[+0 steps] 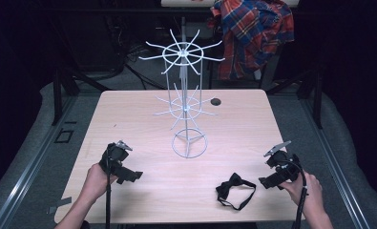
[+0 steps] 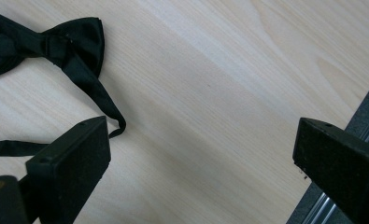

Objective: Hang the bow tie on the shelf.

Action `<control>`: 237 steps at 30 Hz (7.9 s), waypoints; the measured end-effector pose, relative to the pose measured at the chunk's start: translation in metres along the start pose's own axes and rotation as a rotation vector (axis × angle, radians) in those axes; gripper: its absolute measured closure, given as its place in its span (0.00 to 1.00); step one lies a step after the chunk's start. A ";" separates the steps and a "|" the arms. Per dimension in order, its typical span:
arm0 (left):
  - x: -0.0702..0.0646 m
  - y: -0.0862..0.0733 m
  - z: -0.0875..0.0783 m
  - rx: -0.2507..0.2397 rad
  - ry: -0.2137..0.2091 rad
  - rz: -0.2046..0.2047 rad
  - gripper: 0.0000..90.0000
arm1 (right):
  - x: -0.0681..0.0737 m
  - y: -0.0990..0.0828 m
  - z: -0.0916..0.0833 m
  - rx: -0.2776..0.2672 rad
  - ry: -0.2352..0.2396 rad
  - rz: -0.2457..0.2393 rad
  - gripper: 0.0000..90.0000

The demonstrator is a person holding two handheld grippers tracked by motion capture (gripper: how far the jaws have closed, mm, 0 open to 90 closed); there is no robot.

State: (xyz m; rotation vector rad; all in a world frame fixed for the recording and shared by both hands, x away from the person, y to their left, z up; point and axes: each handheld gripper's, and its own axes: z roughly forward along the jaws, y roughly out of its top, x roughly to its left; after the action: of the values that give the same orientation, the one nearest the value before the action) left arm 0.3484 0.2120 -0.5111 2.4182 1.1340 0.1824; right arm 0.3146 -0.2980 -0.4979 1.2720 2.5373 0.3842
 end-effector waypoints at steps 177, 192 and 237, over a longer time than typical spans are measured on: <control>-0.002 -0.006 -0.006 -0.025 -0.009 -0.008 0.00 | 0.029 0.102 -0.029 -0.394 0.042 0.068 0.91; -0.002 -0.007 -0.006 -0.021 -0.008 -0.005 0.00 | 0.027 0.100 -0.045 -0.472 0.055 0.085 0.91; -0.001 -0.007 -0.005 -0.022 -0.008 -0.011 0.00 | 0.013 0.118 -0.042 -0.504 0.114 0.136 0.91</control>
State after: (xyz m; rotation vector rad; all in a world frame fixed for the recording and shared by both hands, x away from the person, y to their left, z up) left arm 0.3410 0.2167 -0.5093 2.3902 1.1359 0.1801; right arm 0.3787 -0.2244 -0.4185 1.2431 2.2305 1.0728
